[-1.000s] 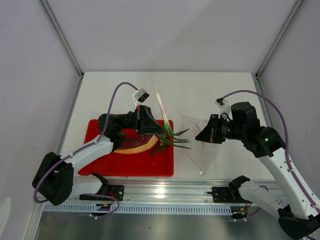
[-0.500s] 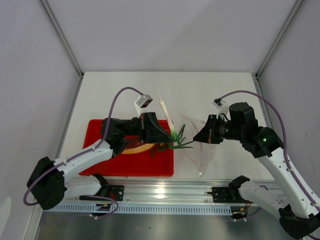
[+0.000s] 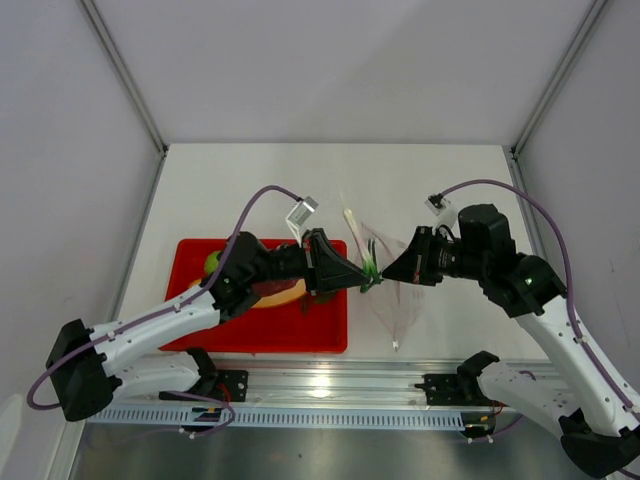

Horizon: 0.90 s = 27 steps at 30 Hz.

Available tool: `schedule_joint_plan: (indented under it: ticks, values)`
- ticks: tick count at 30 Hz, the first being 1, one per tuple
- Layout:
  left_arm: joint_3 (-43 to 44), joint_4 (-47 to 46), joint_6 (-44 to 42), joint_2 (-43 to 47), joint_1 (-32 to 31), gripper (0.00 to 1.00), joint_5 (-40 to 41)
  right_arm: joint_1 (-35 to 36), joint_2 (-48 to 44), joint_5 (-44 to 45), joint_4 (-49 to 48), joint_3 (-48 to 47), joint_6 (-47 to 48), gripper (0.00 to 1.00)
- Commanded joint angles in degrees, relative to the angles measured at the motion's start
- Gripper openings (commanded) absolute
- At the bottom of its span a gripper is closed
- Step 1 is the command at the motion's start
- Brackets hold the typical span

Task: Place the food in the zip-top bag and seal the zipper
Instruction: Place the fake vegetable in the zipper food storage bag.

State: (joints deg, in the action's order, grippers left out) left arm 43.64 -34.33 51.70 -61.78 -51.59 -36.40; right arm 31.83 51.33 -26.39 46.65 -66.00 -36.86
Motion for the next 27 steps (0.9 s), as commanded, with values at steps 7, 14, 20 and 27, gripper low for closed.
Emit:
schedule_joint_plan:
  ticks: [7,14,20,27]
  values:
    - [0.31,3.56,-9.42,-3.26,-1.05,0.00,5.81,0.60,-2.20,-0.15,-2.01,-1.24,-1.63,0.00]
    - [0.39,7.87,-15.05,-3.52,-3.33,0.01,10.47,0.60,-1.59,1.34,-4.37,-1.06,-4.44,0.00]
    - [0.84,11.04,-20.06,-3.18,-6.85,0.02,15.74,0.60,-0.09,5.64,-3.59,-3.08,-6.64,0.00]
    - [-3.29,11.04,-23.66,-0.45,-7.91,0.54,20.31,0.25,2.11,6.97,-4.02,-5.19,-6.99,0.00]
